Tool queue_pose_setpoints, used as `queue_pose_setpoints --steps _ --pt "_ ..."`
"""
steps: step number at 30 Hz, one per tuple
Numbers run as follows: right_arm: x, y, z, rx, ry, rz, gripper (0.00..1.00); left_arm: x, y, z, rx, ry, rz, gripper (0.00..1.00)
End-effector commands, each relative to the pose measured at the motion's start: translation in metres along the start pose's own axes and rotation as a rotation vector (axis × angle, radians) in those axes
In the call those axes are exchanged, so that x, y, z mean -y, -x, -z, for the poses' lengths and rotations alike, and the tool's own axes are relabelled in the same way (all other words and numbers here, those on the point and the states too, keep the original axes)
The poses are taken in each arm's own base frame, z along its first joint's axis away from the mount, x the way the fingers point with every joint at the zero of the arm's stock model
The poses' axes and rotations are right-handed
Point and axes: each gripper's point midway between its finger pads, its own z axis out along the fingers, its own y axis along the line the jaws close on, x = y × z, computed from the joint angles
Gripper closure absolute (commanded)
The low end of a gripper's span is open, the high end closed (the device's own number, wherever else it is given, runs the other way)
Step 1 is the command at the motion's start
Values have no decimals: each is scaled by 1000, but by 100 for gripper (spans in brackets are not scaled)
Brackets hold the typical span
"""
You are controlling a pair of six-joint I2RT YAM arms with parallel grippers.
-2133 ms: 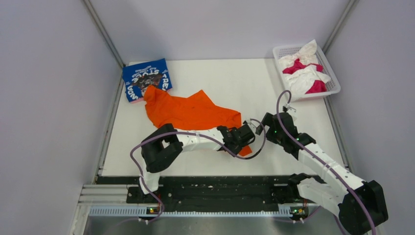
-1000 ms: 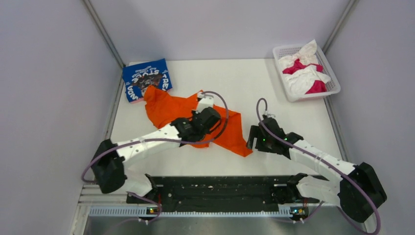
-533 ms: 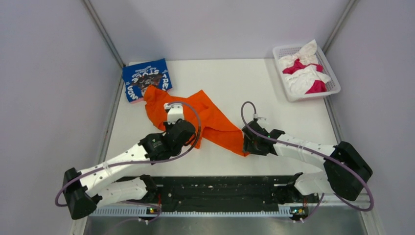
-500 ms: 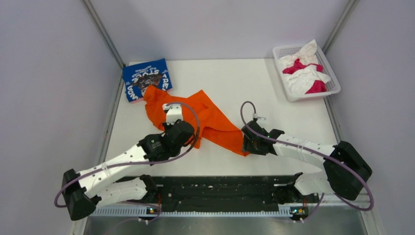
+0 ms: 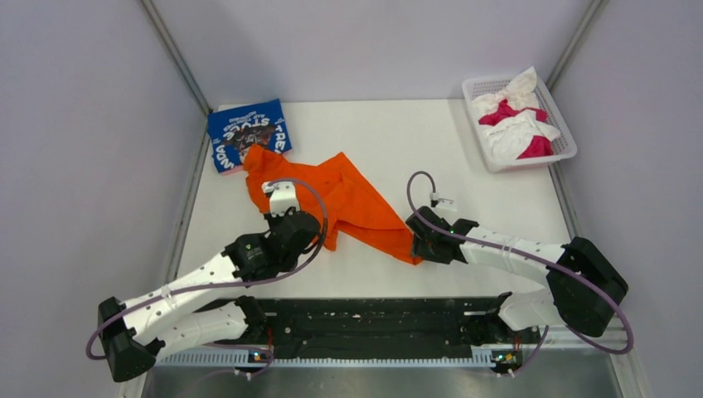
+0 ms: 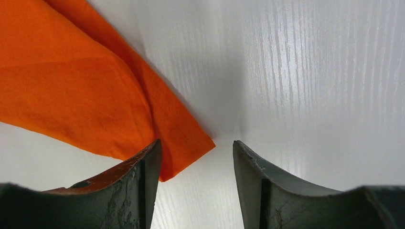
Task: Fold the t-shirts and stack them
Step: Flatten out the tshirt
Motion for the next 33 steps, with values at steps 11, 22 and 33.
queue_pose_setpoints --steps 11,22,33 --pt "-15 -4 -8 -3 -54 31 55 -3 4 1 25 9 33 100" --pt "-11 -15 -13 13 -92 47 100 -19 14 6 70 64 82 100" --pt "-17 215 101 531 82 -145 100 -48 154 14 363 209 278 100"
